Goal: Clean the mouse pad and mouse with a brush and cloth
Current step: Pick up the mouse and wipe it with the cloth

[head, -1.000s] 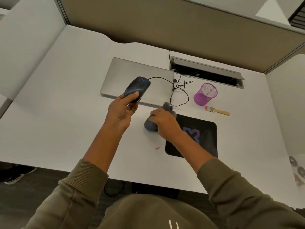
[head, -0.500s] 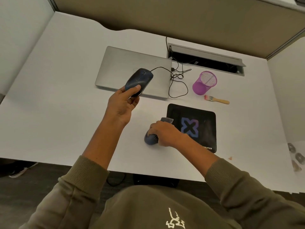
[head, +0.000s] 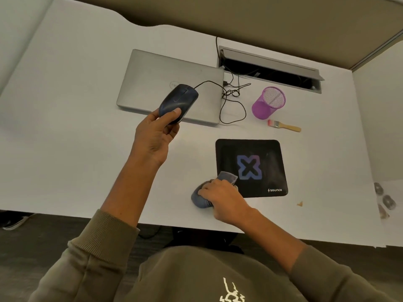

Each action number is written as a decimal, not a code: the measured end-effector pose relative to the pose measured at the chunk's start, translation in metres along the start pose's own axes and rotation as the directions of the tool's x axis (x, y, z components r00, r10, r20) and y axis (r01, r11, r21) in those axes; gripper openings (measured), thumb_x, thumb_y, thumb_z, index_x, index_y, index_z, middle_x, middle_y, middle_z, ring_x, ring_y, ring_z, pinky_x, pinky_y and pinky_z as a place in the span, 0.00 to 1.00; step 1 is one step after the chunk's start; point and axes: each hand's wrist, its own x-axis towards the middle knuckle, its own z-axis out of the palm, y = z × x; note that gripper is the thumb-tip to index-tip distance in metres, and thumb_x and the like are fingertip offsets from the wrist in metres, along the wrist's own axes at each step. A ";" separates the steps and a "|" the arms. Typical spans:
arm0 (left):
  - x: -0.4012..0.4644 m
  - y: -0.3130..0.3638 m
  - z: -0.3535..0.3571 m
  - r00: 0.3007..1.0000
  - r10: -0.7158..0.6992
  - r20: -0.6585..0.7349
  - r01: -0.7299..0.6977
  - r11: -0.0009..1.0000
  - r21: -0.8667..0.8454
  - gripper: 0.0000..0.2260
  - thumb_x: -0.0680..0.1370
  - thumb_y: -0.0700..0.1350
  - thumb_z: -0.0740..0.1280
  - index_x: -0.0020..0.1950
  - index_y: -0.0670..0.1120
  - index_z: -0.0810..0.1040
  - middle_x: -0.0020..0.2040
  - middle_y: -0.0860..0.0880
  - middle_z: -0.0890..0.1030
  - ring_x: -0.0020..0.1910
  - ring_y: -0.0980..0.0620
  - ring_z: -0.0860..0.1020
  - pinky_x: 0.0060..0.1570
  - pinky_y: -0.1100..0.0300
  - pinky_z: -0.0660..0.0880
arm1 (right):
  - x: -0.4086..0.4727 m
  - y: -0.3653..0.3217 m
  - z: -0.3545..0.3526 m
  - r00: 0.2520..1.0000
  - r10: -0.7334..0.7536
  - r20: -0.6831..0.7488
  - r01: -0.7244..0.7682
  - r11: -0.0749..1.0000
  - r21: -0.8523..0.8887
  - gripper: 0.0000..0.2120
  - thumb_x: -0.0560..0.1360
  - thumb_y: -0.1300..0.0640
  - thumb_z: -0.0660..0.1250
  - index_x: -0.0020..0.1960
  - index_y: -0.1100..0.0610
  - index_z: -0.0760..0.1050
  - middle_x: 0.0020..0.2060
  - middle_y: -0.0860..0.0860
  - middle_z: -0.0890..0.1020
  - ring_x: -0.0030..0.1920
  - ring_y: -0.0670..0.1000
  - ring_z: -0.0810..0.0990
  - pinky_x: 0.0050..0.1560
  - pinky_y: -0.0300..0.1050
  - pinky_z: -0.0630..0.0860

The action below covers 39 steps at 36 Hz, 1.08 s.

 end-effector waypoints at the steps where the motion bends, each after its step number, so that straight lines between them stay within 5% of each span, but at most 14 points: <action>1: 0.000 -0.001 0.000 1.000 0.002 -0.002 -0.002 1.000 0.002 0.25 0.71 0.41 0.81 0.67 0.43 0.80 0.60 0.43 0.85 0.59 0.45 0.84 0.53 0.59 0.80 | -0.003 -0.001 0.005 1.000 0.001 -0.018 -0.001 1.000 0.001 0.26 0.65 0.59 0.81 0.62 0.48 0.81 0.57 0.47 0.85 0.57 0.52 0.82 0.59 0.51 0.81; 18: -0.033 -0.030 0.025 0.998 0.045 -0.044 -0.043 0.999 0.031 0.23 0.73 0.40 0.79 0.67 0.42 0.79 0.60 0.42 0.85 0.59 0.45 0.84 0.54 0.59 0.79 | -0.055 0.014 0.059 0.998 -0.002 -0.064 0.005 0.999 0.035 0.28 0.54 0.49 0.85 0.52 0.45 0.80 0.47 0.44 0.85 0.46 0.48 0.80 0.45 0.43 0.79; 26: -0.058 -0.054 0.030 0.996 0.049 -0.072 -0.048 0.999 0.015 0.22 0.72 0.40 0.79 0.66 0.42 0.81 0.60 0.42 0.85 0.60 0.44 0.84 0.56 0.58 0.79 | -0.096 0.070 0.063 0.989 -0.135 -0.064 0.133 0.991 -0.030 0.24 0.61 0.52 0.83 0.56 0.44 0.82 0.54 0.42 0.84 0.55 0.48 0.75 0.52 0.49 0.76; 31: -0.073 -0.069 0.036 0.995 0.056 -0.085 -0.054 0.998 0.022 0.22 0.73 0.39 0.78 0.66 0.41 0.80 0.61 0.43 0.85 0.60 0.44 0.84 0.55 0.59 0.79 | -0.115 0.113 0.058 0.980 -0.191 -0.048 0.188 0.980 -0.066 0.18 0.74 0.53 0.77 0.63 0.42 0.80 0.62 0.42 0.82 0.63 0.50 0.76 0.65 0.49 0.71; 39: -0.094 -0.094 0.046 0.994 0.059 -0.087 -0.057 0.998 0.023 0.21 0.74 0.39 0.77 0.66 0.43 0.80 0.62 0.42 0.84 0.60 0.46 0.84 0.58 0.58 0.79 | -0.148 0.175 0.052 0.978 -0.210 -0.013 0.209 0.977 -0.049 0.15 0.81 0.53 0.71 0.68 0.47 0.81 0.68 0.46 0.80 0.71 0.50 0.74 0.78 0.47 0.62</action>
